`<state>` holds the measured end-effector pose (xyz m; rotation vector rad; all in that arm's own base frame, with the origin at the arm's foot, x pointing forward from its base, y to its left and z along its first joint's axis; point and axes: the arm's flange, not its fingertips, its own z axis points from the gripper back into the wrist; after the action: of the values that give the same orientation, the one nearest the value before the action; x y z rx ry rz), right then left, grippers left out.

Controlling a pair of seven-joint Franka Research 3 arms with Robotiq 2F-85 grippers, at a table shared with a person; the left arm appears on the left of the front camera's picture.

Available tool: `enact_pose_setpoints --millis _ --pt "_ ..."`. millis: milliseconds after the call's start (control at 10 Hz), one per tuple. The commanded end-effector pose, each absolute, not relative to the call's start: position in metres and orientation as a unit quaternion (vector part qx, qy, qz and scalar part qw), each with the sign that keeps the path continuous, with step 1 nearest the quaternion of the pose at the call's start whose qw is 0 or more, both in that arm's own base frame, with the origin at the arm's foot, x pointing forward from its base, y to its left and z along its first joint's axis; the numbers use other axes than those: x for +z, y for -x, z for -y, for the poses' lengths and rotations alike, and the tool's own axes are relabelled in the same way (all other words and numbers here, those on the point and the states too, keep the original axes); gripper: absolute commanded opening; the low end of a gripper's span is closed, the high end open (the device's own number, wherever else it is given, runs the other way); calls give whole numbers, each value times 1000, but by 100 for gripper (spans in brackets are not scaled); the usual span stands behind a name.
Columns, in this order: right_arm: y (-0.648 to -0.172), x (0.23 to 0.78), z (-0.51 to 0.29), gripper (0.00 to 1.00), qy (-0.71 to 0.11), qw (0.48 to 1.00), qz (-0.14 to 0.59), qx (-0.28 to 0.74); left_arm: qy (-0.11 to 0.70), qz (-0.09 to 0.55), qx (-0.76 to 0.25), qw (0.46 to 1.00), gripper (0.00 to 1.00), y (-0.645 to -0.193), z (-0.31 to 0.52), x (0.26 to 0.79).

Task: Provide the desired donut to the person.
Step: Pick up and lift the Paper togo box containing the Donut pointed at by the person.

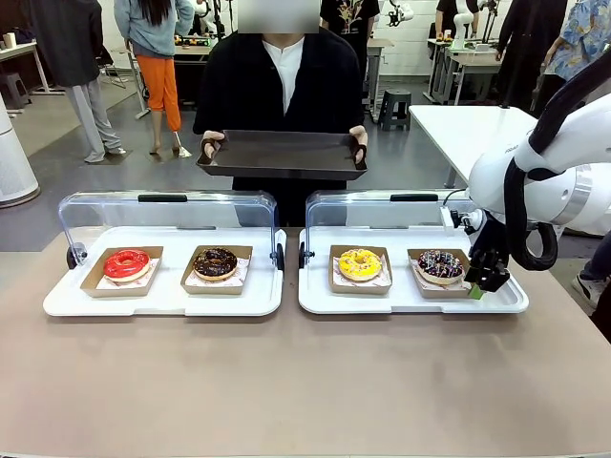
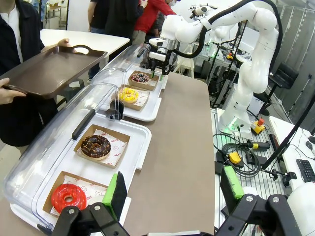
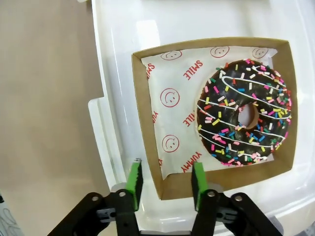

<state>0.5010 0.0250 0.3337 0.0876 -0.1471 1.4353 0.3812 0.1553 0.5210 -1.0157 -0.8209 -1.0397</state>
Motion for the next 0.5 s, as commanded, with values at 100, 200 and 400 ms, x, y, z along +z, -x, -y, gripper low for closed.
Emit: enact_pose_setpoints --millis 100,200,400 --pt "-506 332 -25 22 -35 751 60 656 453 365 -459 671 100 -380 -156 523" --pt "-506 332 -25 10 -36 751 60 657 453 365 -459 671 100 -380 -156 523" --pt "-507 332 -25 0 -37 751 59 657 453 365 -459 671 100 -380 -156 523"
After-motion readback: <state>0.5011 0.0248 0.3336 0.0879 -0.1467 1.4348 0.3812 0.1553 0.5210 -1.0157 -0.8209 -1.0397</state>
